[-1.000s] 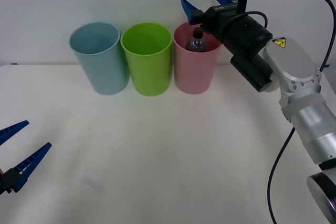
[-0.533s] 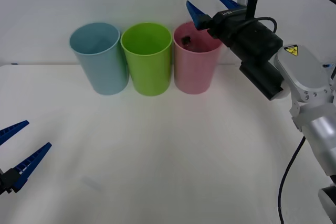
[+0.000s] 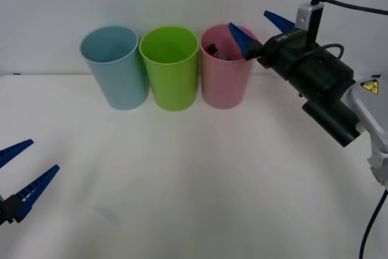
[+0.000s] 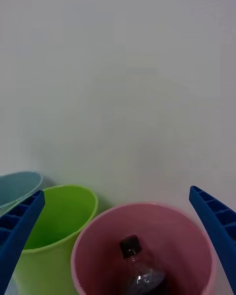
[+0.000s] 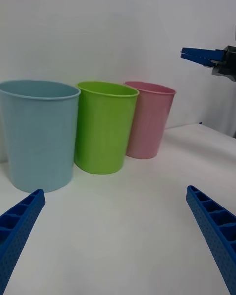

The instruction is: Grasp the object on the table and drop it into the matching bin: aluminum can to the light blue bin, PET bottle to the pink bin.

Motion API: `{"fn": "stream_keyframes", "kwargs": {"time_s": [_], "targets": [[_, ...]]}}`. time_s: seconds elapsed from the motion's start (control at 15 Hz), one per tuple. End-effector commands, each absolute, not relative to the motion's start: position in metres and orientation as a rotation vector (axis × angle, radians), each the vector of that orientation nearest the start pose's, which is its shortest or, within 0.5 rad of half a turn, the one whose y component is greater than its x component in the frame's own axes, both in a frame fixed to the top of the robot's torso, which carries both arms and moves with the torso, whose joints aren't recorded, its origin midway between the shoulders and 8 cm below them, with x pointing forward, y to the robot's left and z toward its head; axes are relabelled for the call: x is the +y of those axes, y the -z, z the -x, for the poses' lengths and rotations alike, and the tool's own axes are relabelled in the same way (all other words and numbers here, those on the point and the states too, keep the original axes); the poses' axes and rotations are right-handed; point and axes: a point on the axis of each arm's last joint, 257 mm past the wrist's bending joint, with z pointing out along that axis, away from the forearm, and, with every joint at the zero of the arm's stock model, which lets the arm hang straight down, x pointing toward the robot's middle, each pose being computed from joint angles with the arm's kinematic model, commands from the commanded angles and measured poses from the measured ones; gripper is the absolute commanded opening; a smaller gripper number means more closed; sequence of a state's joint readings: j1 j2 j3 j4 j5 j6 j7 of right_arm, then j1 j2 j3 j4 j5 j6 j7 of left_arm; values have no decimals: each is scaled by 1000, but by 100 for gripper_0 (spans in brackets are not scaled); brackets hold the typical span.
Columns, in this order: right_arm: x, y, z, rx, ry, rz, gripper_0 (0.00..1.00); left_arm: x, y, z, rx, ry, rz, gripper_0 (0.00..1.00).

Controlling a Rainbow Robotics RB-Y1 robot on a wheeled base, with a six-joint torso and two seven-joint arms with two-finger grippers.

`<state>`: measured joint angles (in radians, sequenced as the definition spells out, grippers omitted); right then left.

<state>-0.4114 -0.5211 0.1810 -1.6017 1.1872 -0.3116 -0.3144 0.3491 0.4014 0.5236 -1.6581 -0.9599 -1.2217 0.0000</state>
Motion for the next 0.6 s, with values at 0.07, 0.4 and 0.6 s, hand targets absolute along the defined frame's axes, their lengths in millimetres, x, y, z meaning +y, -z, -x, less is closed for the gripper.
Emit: {"fn": "stream_keyframes", "kwargs": {"time_s": [0.07, 0.4, 0.6], "targets": [[-135, 30, -555, 1310, -563, 456, 100, 330, 169, -342, 1441, 567, -465, 100], [-154, 61, -513, 1357, -582, 529, 100, 330, 169, -342, 1441, 567, -465, 100], [-164, 85, -497, 1392, -586, 567, 100, 330, 169, -342, 1441, 567, -465, 100]]}}
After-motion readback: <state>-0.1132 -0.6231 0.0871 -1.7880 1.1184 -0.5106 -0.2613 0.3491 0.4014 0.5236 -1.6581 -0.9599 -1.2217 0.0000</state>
